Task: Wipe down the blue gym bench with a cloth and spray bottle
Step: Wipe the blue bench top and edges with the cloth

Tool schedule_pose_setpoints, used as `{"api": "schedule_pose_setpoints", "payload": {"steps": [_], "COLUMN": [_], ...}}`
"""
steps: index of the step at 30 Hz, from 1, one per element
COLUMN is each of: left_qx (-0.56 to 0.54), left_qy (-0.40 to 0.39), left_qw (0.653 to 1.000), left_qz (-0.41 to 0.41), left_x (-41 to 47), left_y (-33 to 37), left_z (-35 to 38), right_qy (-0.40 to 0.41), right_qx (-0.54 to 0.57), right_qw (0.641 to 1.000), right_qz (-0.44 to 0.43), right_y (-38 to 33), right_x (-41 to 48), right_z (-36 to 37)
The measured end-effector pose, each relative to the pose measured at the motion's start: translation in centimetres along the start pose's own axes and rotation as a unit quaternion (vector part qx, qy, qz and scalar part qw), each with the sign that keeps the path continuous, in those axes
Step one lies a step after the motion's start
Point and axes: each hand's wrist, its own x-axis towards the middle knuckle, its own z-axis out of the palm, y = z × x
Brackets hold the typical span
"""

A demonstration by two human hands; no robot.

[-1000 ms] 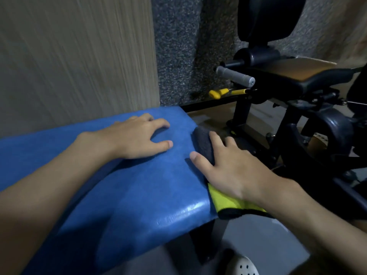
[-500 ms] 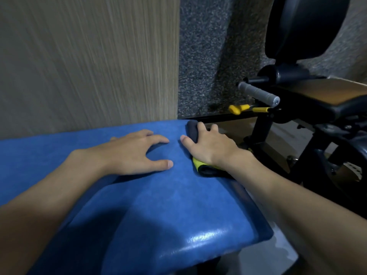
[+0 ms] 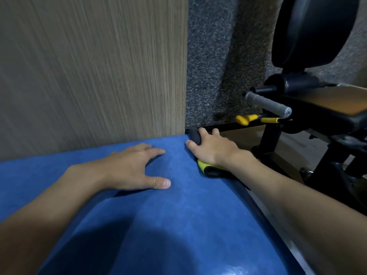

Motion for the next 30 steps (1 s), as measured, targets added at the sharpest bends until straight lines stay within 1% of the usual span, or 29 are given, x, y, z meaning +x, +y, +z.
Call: {"api": "schedule_pose_setpoints", "payload": {"steps": [4,9,11,13,15,17,19,20,22,24,25,27,29,30], "left_qx": [-0.005,-0.033,-0.044,-0.045,-0.047,-0.065,-0.099,-0.114,-0.158,-0.219,-0.232,-0.207,-0.165,-0.149], "left_qy": [0.01,0.002,-0.003,0.001,0.012,0.033,0.059,0.072,0.102,0.15,0.183,0.241,0.261,0.266], "left_qw": [1.0,0.999,0.999,0.999,0.999,0.997,0.993,0.991,0.981,0.963,0.954,0.947,0.95,0.95], "left_qz": [-0.003,0.001,0.005,0.001,-0.005,-0.001,0.014,0.024,0.038,0.046,0.046,0.043,0.05,0.062], "left_x": [-0.1,-0.6,-0.7,-0.9,-1.1,-1.5,-2.0,-2.3,-2.5,-2.1,-2.0,-2.0,-2.1,-2.0], "left_y": [-0.5,-0.9,-1.0,-0.9,-0.6,-0.9,-1.8,-2.4,-3.6,-4.5,-4.7,-4.8,-4.1,-3.4], "left_z": [0.5,0.1,-0.1,-0.2,0.0,0.3,0.6,0.7,0.8,0.9,0.9,0.6,0.0,-0.3], "right_qy": [-0.021,0.014,0.016,-0.003,-0.028,-0.038,-0.032,-0.02,0.016,0.032,0.029,0.027,0.055,0.082], "right_qx": [-0.008,-0.082,-0.09,-0.07,-0.046,-0.037,-0.065,-0.083,-0.115,-0.111,-0.095,-0.047,-0.019,-0.015], "right_qw": [0.999,0.987,0.982,0.985,0.99,0.994,0.993,0.99,0.977,0.96,0.955,0.951,0.95,0.953], "right_qz": [-0.022,-0.136,-0.164,-0.161,-0.128,-0.097,-0.097,-0.113,-0.181,-0.254,-0.279,-0.305,-0.307,-0.292], "right_y": [-0.2,0.6,0.6,0.3,-0.6,-1.7,-2.5,-2.8,-3.7,-5.1,-5.8,-6.6,-6.1,-5.2], "right_x": [2.4,-1.4,-1.9,-0.9,0.4,1.4,0.9,0.1,-1.9,-3.1,-3.2,-3.0,-3.0,-3.3], "right_z": [0.1,0.1,0.0,-0.3,-0.6,-0.7,-0.6,-0.3,0.6,1.4,1.5,1.2,0.3,-0.1]}}
